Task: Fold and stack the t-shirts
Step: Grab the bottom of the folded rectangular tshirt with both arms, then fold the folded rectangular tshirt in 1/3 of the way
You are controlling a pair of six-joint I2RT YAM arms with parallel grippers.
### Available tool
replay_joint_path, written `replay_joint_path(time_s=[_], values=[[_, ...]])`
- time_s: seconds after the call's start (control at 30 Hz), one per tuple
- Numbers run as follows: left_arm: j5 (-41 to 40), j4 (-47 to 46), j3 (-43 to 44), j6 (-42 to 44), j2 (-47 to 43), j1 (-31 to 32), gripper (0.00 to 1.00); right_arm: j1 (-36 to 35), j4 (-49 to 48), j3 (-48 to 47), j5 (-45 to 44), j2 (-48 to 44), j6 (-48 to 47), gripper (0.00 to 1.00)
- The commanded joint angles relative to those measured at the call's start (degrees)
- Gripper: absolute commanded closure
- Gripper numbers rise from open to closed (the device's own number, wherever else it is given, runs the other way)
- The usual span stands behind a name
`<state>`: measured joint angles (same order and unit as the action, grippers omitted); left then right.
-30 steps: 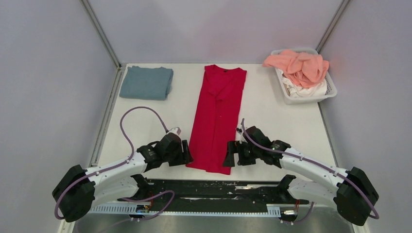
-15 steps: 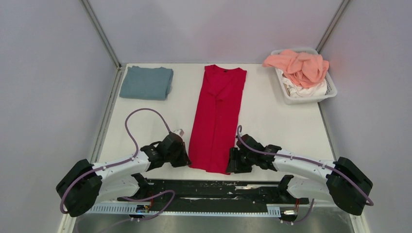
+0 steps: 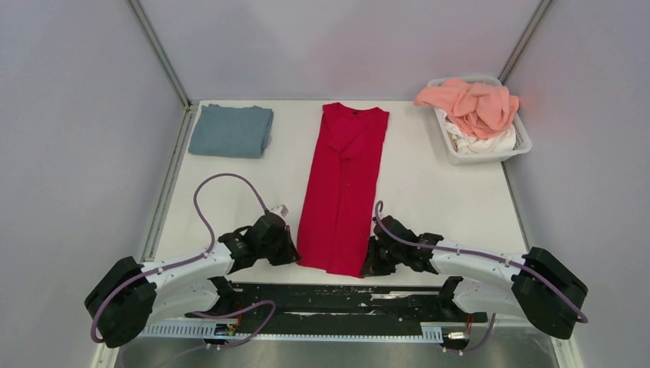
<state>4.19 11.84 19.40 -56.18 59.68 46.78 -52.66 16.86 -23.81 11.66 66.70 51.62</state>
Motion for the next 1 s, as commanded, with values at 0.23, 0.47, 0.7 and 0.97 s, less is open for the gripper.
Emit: replay_joint_path(time_s=[0.23,0.47,0.7,0.97], values=[[6.8,8.4,-6.3,1.0,-15.3,0.1,1.0,-1.8,0.4,7.8,6.6,-15.6,3.4,1.0],[8.4,-0.3,-4.0,1.9,-17.2,0.1,1.0,-1.4,-0.4,2.2,3.7,-15.7,-0.7,1.0],[-2.0,-1.7,7.5,3.9,-8.4,-2.3,1.0,7.6,-0.4,-4.8,-4.2,-12.2,-6.1,1.0],[4.3,-4.4,22.7,8.7,10.4,-11.5,1.0,19.5,-3.9,-14.5,-4.4,-4.1,-12.5,1.0]])
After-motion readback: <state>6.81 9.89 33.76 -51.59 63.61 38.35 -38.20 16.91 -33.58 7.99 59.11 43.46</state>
